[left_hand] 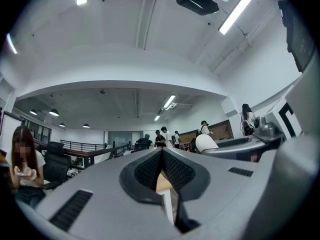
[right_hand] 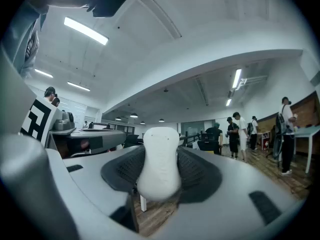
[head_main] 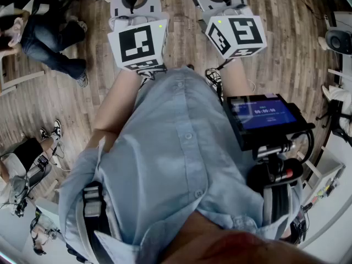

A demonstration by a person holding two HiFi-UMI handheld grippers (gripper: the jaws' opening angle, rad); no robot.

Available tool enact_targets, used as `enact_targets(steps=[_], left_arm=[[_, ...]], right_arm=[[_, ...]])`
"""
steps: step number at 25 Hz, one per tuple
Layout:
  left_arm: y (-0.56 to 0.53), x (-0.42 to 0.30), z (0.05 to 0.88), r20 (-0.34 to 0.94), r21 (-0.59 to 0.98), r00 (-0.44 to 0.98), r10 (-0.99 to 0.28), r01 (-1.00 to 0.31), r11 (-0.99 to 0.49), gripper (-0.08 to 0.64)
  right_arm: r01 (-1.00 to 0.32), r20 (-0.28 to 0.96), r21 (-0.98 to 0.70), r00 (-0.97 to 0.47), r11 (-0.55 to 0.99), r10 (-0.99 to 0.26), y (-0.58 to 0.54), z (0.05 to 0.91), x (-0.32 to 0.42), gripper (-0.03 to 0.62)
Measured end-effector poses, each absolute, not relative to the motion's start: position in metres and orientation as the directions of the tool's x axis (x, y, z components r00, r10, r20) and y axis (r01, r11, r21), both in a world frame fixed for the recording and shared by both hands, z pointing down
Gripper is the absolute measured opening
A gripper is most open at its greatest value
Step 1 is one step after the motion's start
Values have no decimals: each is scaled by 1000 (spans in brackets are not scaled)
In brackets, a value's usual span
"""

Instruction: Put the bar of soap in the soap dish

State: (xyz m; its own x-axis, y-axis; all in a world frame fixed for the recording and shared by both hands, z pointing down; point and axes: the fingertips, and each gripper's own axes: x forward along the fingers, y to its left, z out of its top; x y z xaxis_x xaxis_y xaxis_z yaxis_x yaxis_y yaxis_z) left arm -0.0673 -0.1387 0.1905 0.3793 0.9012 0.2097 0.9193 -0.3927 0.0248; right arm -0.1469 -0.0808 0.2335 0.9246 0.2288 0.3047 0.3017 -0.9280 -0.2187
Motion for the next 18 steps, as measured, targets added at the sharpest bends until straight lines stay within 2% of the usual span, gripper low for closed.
enact_targets(steps=[18], left_arm=[[-129, -81, 195, 201, 17, 383, 902, 919, -394, 6]], right_arm=[[269, 248, -236, 946, -934, 209, -74, 233, -156, 209]])
